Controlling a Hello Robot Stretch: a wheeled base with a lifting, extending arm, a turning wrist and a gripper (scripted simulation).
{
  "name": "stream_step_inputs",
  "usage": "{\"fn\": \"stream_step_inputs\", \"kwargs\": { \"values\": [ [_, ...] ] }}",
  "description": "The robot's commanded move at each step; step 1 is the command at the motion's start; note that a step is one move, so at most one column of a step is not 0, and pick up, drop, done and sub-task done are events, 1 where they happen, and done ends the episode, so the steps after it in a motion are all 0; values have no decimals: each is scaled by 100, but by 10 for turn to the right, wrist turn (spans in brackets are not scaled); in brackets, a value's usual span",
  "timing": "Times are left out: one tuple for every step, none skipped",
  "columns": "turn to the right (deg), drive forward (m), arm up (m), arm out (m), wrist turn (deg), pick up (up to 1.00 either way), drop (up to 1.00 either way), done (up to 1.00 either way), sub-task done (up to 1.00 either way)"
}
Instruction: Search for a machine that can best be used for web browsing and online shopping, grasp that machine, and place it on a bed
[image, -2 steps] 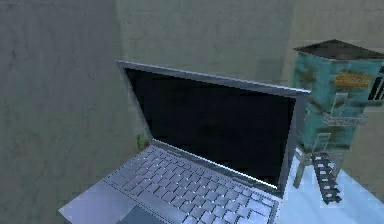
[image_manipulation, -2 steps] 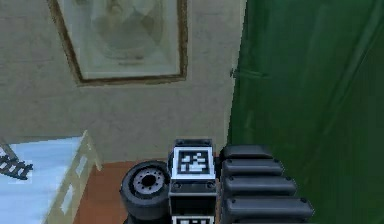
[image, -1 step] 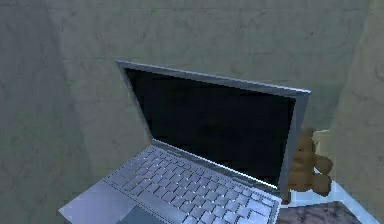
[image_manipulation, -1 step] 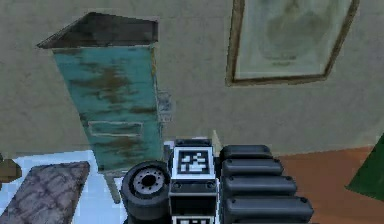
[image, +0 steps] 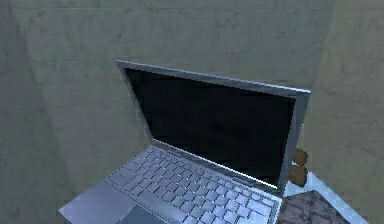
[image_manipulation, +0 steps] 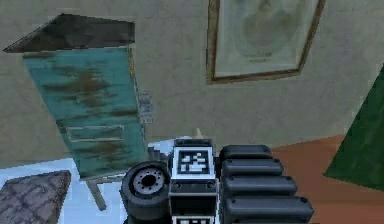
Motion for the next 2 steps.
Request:
{"fn": "stream_step_inputs", "kwargs": {
  "values": [
    [0, 40, 0, 0, 0, 0, 0, 0, 0],
    [-240, 0, 0, 0, 0, 0, 0, 0, 0]
  ]
}}
